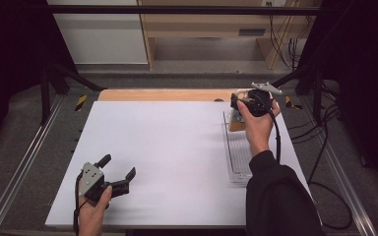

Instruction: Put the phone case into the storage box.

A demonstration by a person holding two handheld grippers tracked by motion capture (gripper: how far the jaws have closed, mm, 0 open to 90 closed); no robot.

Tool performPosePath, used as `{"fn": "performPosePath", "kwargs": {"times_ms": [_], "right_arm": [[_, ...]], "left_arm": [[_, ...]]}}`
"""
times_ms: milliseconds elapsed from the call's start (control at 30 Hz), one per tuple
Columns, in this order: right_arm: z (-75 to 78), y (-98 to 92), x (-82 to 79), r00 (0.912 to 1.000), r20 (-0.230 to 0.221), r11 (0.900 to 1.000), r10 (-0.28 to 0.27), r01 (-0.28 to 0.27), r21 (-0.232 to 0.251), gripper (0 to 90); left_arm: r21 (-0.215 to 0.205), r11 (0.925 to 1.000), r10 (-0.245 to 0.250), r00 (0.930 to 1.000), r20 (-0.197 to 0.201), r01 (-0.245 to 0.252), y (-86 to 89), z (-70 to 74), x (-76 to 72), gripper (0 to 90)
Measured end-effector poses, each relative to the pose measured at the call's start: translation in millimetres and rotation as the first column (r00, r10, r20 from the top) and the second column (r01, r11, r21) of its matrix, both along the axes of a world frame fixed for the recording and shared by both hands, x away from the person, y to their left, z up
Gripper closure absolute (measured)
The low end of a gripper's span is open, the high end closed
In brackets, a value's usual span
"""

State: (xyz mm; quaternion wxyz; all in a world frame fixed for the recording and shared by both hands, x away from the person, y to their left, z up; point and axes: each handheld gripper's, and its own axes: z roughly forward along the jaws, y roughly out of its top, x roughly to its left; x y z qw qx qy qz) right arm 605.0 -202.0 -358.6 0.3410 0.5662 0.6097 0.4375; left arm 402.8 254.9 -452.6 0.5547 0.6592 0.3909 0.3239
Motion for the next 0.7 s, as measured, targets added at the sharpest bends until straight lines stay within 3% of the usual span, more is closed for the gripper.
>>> {"fn": "performPosePath", "kwargs": {"times_ms": [700], "right_arm": [[-5.2,5.7,4.1,0.9999,-0.002,1.0,-0.014,0.014,-0.022,11.4]], "left_arm": [[-0.01,1.0,0.001,1.0,0.008,-0.001,1.4,0.6,-0.3,1.8]]}}
